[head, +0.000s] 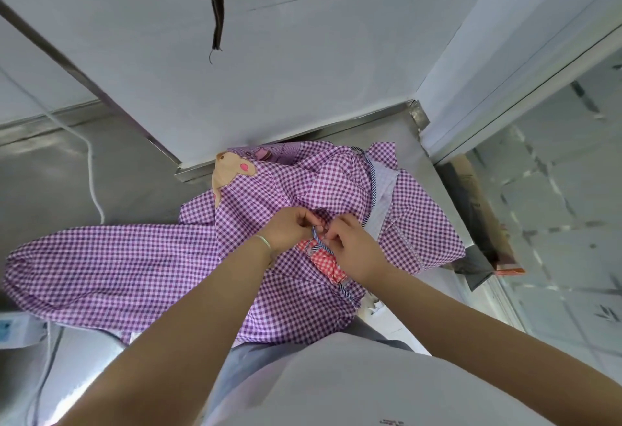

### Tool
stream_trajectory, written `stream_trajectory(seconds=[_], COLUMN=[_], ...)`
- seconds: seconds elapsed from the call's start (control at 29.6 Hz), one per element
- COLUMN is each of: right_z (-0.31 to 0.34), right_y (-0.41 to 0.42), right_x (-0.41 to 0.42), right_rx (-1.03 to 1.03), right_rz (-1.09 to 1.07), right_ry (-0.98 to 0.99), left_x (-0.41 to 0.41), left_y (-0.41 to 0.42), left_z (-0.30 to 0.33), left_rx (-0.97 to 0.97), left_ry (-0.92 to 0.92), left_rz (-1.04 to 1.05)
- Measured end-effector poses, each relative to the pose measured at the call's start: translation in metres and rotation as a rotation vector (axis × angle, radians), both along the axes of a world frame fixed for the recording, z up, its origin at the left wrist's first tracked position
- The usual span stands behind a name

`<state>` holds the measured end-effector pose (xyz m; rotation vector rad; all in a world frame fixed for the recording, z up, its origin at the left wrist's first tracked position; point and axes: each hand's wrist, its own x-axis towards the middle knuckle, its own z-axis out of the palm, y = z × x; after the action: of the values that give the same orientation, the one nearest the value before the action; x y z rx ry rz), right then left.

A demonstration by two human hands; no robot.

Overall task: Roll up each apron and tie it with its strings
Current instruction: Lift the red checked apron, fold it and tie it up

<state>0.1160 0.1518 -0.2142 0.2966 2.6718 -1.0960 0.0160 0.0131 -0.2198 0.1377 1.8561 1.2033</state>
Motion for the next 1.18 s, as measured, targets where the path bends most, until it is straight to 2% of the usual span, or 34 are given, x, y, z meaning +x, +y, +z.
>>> stream_trajectory(seconds=[0.1,0.17,0.24,0.34,0.41,0.51,0.61,0.98,1.05,1.18], right_z=[-0.002,-0.001,0.002,-0.002,-0.006,-0.008,-0.006,-0.001,0.001,0.01], right_y=[0.003,0.004,0.007,0.011,0.013,0.019,0.027,0.046,0.046,0.044], right_x=[0.0,-0.001,-0.003,-0.014,-0.022,-0.033,-0.039,-0.063,-0.067,-0.069], right_rx=[-0.011,-0.051,-0.141,-0.224,-0.287,-0.464,-0.559,-0.606,-0.512,-0.008], right_rz=[0.044,0.023,-0.077,-0.187,-0.248,-0.299,-0.193,-0.059,-0.014,0.336], right_ry=[-0.018,-0.023,-0.066,-0.152,-0.231,-0.359,-0.411,-0.576,-0.552,-0.361], left_x=[-0.004,0.0,0.01,0.028,0.035,0.037,0.037,0.037,0.036,0.035], left_y=[0.0,-0.001,-0.001,0.001,0.002,0.006,0.007,0.007,0.008,0.01], left_z=[0.003,0.0,-0.007,-0.025,-0.034,-0.042,-0.042,-0.04,-0.037,-0.034], left_rx=[0.016,0.001,-0.048,-0.14,-0.141,-0.116,-0.123,-0.082,-0.084,-0.084], left_ry=[-0.016,0.114,0.428,1.012,1.171,1.187,1.176,1.183,1.174,1.133], left_rz=[-0.024,-0.045,-0.128,-0.179,-0.139,-0.094,-0.045,-0.087,-0.089,-0.088])
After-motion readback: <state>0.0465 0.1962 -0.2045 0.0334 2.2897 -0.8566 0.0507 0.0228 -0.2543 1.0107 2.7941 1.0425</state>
